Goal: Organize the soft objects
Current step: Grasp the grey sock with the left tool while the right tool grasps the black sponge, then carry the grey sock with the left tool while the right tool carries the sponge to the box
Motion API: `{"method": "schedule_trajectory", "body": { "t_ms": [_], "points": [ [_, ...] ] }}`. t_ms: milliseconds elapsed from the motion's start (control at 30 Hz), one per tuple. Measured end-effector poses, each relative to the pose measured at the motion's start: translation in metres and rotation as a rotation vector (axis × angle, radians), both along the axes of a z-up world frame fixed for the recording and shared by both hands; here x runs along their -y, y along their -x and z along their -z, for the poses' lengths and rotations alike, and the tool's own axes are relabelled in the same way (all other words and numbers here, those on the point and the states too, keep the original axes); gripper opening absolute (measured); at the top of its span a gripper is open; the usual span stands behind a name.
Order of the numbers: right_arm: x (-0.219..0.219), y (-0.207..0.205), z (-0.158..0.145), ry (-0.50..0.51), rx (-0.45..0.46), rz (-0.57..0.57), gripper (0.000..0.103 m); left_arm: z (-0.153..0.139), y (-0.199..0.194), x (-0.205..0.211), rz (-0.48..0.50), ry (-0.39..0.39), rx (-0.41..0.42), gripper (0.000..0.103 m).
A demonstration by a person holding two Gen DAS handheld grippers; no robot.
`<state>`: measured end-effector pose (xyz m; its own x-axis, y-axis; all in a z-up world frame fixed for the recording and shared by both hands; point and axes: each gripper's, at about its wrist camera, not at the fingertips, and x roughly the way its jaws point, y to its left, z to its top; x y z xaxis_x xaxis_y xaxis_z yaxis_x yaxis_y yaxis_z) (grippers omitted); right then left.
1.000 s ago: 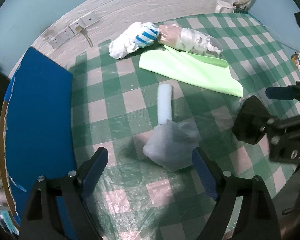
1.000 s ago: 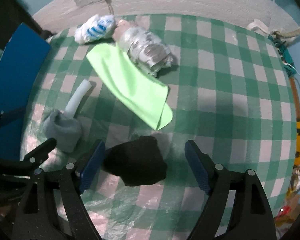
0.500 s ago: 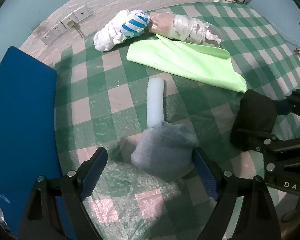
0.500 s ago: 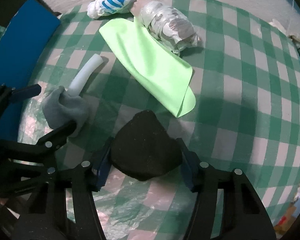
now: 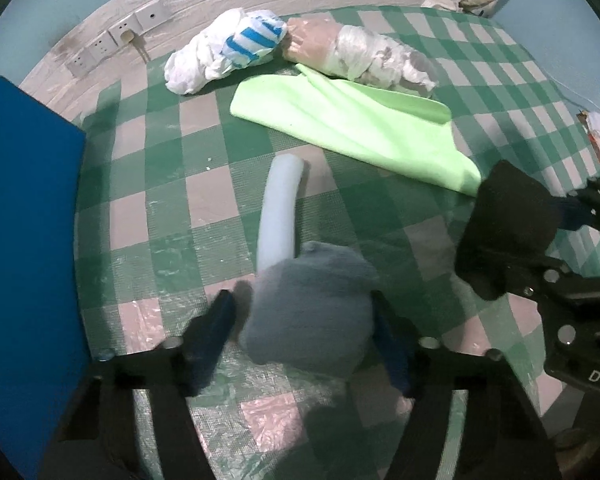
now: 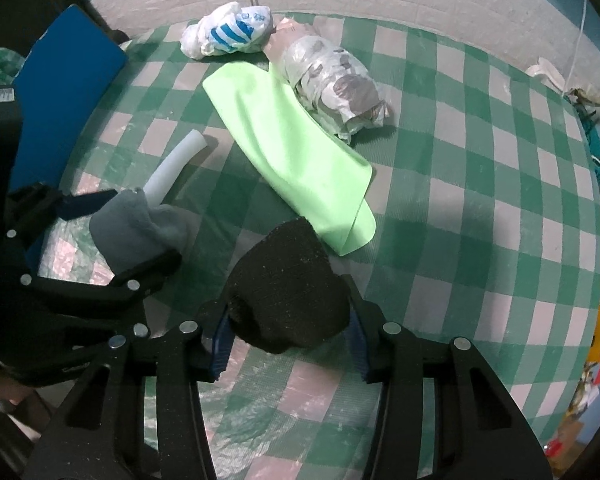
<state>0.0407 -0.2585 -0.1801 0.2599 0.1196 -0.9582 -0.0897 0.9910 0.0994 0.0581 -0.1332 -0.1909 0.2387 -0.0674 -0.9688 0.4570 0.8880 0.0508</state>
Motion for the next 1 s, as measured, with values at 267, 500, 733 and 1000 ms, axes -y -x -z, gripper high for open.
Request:
{"method": "schedule_trajectory", "body": {
  "t_ms": [267, 500, 733, 1000],
  "points": [
    [0.000, 0.001, -0.010, 0.009, 0.024, -0.015, 0.047, -0.012, 0.016, 0.001, 0.034, 0.008, 0.025, 0.034],
    [-0.005, 0.000, -0.022, 0.014, 0.056, -0.014, 0.047, -0.029, 0.021, -0.015, 0.012, 0.043, 0.047, 0.033],
    [-0.013, 0.000, -0.043, 0.019, 0.103, -0.026, 0.047, -0.052, 0.026, -0.033, -0.016, 0.084, 0.084, 0.032],
    [-0.023, 0.007, -0.069, 0.029, 0.151, -0.054, 0.047, -0.073, 0.031, -0.046, -0.019, 0.067, 0.150, 0.033]
  ]
}}
